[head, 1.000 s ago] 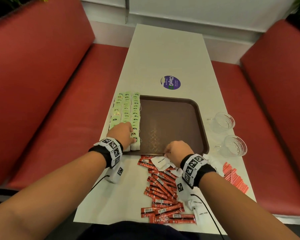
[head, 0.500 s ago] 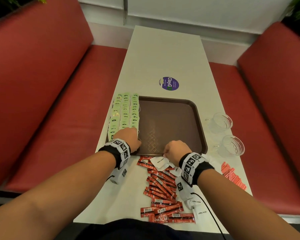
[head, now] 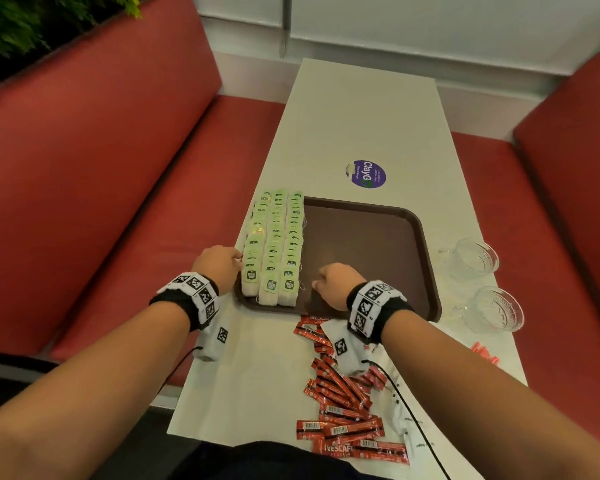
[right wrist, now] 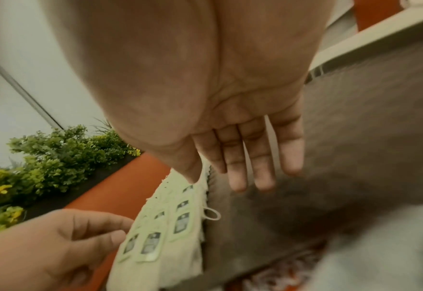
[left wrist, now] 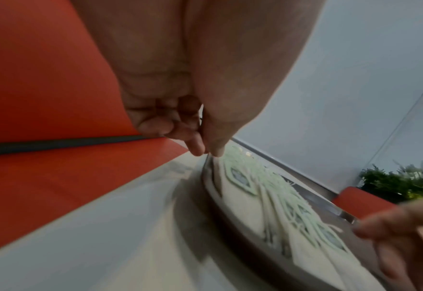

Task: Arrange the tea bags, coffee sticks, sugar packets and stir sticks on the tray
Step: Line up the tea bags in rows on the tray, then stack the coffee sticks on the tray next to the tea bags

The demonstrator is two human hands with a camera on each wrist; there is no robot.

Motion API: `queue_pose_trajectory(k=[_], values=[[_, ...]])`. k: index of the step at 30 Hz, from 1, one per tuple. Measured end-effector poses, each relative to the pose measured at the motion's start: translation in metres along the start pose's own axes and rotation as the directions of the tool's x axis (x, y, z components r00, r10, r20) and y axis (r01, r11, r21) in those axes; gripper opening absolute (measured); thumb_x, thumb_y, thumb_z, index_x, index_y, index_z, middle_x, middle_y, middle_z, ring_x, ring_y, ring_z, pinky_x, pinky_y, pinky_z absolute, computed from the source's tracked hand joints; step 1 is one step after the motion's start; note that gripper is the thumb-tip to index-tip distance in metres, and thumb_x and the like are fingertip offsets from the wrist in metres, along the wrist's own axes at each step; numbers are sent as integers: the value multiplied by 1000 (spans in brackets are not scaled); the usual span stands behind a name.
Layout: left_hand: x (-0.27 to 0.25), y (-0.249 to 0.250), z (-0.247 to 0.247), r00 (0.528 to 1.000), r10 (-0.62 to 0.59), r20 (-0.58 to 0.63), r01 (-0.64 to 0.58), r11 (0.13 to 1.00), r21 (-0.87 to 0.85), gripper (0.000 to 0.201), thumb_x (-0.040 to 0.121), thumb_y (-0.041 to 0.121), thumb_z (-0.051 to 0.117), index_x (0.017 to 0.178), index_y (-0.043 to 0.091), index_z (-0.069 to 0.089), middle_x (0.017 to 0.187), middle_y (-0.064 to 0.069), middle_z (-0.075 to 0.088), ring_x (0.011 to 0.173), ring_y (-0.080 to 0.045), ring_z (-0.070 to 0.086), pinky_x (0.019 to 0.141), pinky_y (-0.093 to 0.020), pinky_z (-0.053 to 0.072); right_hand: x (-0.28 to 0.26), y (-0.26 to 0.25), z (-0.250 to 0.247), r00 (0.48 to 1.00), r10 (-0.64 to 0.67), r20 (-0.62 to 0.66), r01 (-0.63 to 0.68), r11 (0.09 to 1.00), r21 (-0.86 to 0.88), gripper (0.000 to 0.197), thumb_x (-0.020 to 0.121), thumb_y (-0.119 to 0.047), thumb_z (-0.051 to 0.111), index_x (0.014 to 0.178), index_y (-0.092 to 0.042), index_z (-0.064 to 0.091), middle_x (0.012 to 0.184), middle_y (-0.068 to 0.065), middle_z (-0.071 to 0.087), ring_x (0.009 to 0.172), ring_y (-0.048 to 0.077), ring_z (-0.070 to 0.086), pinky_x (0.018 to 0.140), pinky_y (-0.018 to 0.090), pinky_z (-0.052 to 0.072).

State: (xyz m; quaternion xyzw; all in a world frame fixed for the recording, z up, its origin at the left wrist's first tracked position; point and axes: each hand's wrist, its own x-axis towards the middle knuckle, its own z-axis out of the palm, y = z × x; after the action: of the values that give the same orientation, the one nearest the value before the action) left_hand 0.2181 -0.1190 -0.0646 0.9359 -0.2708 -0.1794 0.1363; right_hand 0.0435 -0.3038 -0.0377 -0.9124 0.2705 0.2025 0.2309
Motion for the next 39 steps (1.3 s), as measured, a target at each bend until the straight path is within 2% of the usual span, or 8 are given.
queue_pose_trajectory(k=[9,14,21,26,28,32,35,39], values=[[13,6,-4,992,93,83,-107,977,187,31,102,19,43,122,14,66,116,-13,66,107,-33,61,88,-38,53,50,-40,-2,998,8,63,-19,983,183,33,101,-24,53,120,0,64,118,16,68,105,32,65,93,43,55],[28,9,-11,994,89,57,-100,970,223,24,100,16,47,99,10,70,96,-10,68,98,-33,64,73,-35,50,60,-41,-6,998,32,47,-38,992,119,21,99,-21,53,95,-3,64,98,13,67,84,27,60,71,32,50],[68,17,-16,997,14,74,-19,997,69,27,99,13,47,108,10,72,107,-13,70,96,-34,65,77,-35,53,65,-43,-13,999,16,42,-20,993,117,27,101,-14,45,111,0,66,113,17,69,105,36,64,93,45,54],[74,23,-12,992,44,116,-67,978,196,31,96,9,44,116,11,69,114,-13,69,100,-34,64,85,-39,56,64,-39,-13,999,13,40,-20,987,161,24,100,-17,49,115,-5,63,116,13,67,102,30,64,92,42,54],[71,24,-16,993,43,105,-66,972,227,30,97,11,44,114,11,68,112,-12,69,95,-33,63,79,-39,54,59,-38,-17,999,-8,37,1,984,177,24,100,-21,50,117,-7,61,121,11,65,103,28,61,90,36,51],[52,29,-30,999,43,-33,-36,982,186,26,101,29,48,112,10,63,108,-11,65,96,-31,60,75,-37,48,41,-22,-26,1000,-9,17,7,995,104,48,101,-27,52,144,-8,45,144,10,52,130,28,51,103,34,41],[18,49,-31,989,137,-57,-135,990,44,30,100,30,50,123,18,65,116,-4,65,105,-27,61,90,-41,51,15,2,-29,999,-31,6,30,994,101,44,99,-28,55,141,-16,51,136,6,58,123,24,56,104,35,45],[-42,84,-5,934,351,68,-349,936,-36,21,98,31,57,114,29,69,114,9,67,105,-13,60,96,-34,48,-26,34,-22,997,-66,48,66,998,8,32,96,-34,60,125,-21,61,119,0,65,106,18,62,93,32,51]])
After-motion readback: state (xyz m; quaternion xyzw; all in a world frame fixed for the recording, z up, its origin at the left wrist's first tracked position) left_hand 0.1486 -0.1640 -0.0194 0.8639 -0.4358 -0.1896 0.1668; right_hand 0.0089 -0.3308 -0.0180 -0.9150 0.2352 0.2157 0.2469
